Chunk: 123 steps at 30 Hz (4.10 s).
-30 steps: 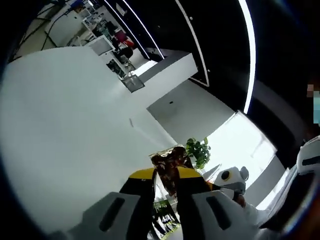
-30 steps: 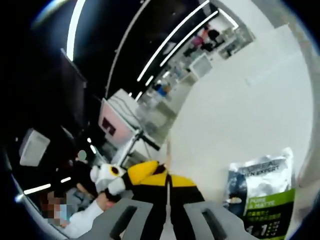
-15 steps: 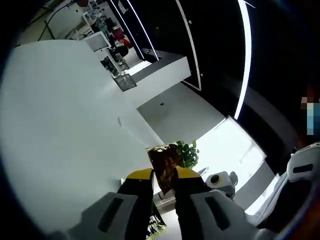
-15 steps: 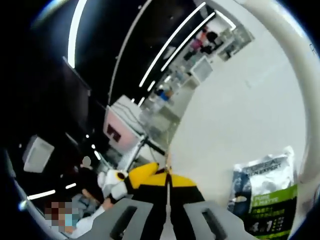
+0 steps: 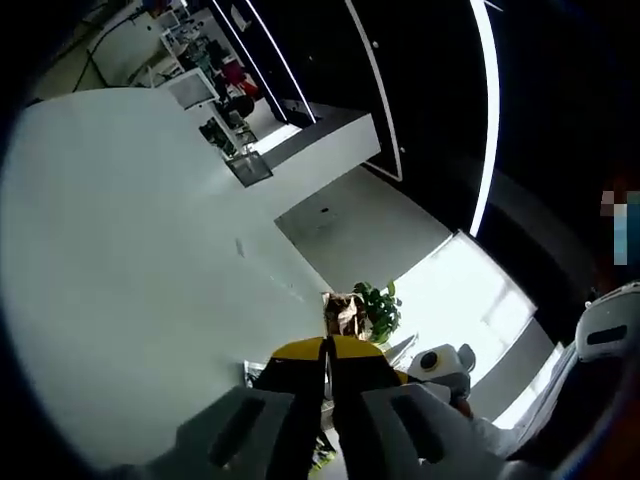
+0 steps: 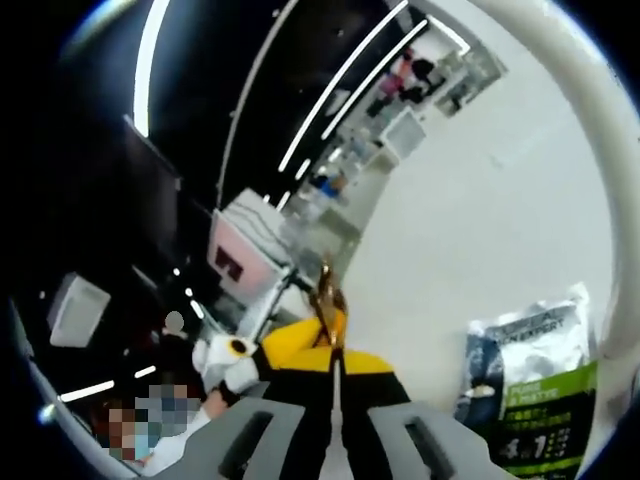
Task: Arrange the skincare products in the storage area until every visible bottle or jar stands upright without overlapping.
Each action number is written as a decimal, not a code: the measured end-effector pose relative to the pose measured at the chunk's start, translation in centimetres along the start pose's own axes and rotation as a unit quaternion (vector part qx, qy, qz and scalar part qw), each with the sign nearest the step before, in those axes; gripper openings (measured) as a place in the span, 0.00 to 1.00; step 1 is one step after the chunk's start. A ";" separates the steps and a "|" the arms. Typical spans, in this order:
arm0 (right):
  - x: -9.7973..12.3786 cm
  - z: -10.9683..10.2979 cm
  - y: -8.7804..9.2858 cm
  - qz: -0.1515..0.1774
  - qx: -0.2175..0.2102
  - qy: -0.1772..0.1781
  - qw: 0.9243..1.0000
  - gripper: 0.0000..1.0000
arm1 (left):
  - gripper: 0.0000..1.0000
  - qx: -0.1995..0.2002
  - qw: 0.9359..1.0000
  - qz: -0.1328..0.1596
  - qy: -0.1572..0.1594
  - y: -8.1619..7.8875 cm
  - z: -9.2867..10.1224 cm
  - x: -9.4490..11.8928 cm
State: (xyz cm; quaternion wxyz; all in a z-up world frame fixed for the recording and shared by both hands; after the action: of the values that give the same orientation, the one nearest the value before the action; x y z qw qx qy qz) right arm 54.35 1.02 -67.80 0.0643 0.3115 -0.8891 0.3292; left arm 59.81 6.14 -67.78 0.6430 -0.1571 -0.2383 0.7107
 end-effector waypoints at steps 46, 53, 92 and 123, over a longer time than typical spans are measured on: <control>-2.2 4.8 4.0 -0.120 0.225 0.136 0.957 0.09 | 0.01 -0.101 0.962 -0.174 -0.185 3.6 -7.9 -0.2; -2.9 5.8 3.9 -0.129 0.287 0.163 0.935 0.11 | 0.01 -0.122 0.955 -0.189 -0.194 3.8 -7.8 -0.8; -5.2 6.7 4.1 -0.175 0.388 0.172 0.888 0.15 | 0.01 -0.142 0.941 -0.173 -0.253 3.7 -9.0 -0.8; -5.5 8.0 3.0 -0.205 0.433 0.164 0.863 0.12 | 0.02 -0.131 0.945 -0.129 -0.272 4.2 -8.4 0.1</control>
State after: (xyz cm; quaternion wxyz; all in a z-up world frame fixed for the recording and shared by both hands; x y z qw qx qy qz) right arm 57.64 0.57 -77.42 0.1336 0.4245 -0.5501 0.7066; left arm 60.73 7.09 -77.07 0.6140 -0.0086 -0.5133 0.5996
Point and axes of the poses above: the point that each gripper's makers call its tool centre point, and the gripper's own axes: x roughly backward along the fingers, z roughly to its right, y roughly out of its underside, the point moved 3 cm from there along x, roughly backward along the fingers, and after that the axes turned 10 degrees about -z, right-handed, at the moved point
